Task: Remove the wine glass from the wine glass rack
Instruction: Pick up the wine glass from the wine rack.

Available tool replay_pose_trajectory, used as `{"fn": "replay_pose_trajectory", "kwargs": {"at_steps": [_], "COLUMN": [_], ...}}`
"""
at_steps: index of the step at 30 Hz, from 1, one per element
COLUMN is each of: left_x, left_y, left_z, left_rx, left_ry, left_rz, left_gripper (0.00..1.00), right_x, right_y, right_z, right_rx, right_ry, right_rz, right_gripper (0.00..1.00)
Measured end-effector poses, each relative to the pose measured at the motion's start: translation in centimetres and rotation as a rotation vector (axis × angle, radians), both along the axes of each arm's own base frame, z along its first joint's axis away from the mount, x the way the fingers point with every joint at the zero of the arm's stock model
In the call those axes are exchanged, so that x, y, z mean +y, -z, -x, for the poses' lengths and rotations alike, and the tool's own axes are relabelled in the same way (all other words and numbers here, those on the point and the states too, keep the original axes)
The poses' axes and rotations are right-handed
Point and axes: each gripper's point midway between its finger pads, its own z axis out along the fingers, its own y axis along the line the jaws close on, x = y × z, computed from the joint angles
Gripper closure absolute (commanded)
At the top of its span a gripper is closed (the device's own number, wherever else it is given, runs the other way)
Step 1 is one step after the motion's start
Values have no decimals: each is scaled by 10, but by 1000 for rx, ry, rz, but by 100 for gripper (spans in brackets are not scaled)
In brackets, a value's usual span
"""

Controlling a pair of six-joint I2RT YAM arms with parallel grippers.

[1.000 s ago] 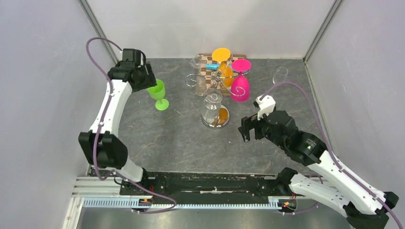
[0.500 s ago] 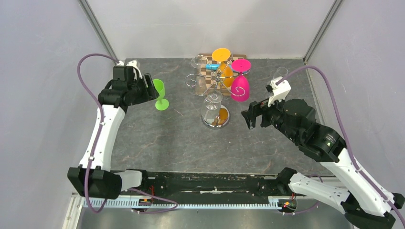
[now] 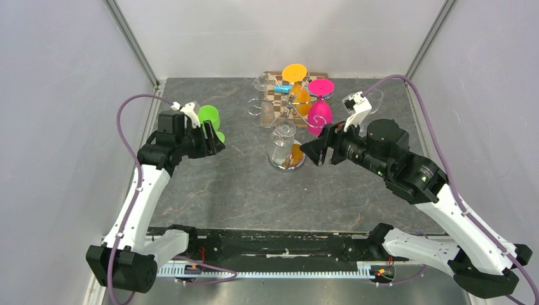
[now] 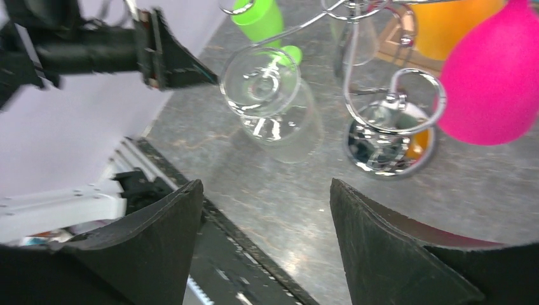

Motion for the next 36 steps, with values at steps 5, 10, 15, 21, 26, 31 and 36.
{"fn": "replay_pose_trajectory", "kwargs": {"at_steps": [5,10,15,21,26,31,36], "left_x": [-5,-9,-11,-13,-14,-16,-19], "left_y": [18,18,14,13,11,10,9], "left_z": [8,9,12,17,17,19,20], "left_rx": [15,-7,-39,-55,-66,-74,-74], "left_ry": [28,45,56,67,72,79,93], "left_rz": [20,38,50,56,57,60,67], "left_gripper": [34,35,35,36,36,36,36], "right_x": [19,34,39,35,35,36,36], "right_y": [-2,24,38,25,17,11,5], "right_z": [1,-2,-8,-11,-15,-17,-20], "right_rx": [64,174,239,232,230,229,226], "right_ry": [-15,8,60,104,126,143,166], "right_rz": [-150,-245,-339,-488,-569,-625,-672], "right_gripper": [35,42,47,51,51,52,53]}}
